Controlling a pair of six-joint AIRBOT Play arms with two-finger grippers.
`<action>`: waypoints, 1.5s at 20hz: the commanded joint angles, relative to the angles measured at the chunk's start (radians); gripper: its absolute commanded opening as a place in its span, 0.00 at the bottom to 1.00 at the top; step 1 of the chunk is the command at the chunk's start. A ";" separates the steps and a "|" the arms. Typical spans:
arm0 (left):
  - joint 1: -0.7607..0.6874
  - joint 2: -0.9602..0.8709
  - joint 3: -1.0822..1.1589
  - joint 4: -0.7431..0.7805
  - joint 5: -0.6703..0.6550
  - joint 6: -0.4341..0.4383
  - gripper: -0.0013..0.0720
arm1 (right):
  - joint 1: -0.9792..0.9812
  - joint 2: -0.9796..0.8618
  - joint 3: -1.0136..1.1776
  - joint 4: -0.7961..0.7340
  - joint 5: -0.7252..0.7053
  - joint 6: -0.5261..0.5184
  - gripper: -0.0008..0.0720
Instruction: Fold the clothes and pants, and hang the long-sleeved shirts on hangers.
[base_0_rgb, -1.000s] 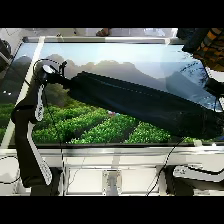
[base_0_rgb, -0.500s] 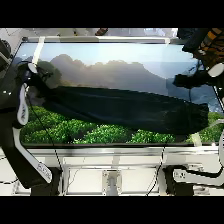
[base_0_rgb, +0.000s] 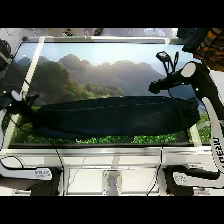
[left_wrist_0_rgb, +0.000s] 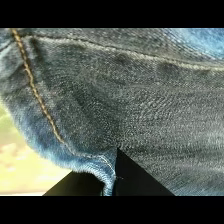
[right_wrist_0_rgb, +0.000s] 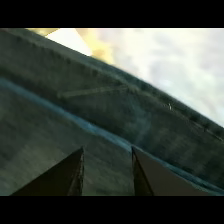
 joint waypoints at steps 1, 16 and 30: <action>0.094 0.118 -0.093 0.018 0.174 0.030 0.08 | 0.029 -0.025 -0.001 0.000 0.060 -0.041 0.47; -0.193 0.217 -0.092 0.006 0.240 0.456 0.69 | 0.185 -0.264 -0.002 -0.187 0.011 -0.379 0.61; -0.314 0.050 -0.091 -0.099 0.426 0.440 0.07 | 0.198 -0.351 0.004 -0.214 -0.063 -0.342 0.03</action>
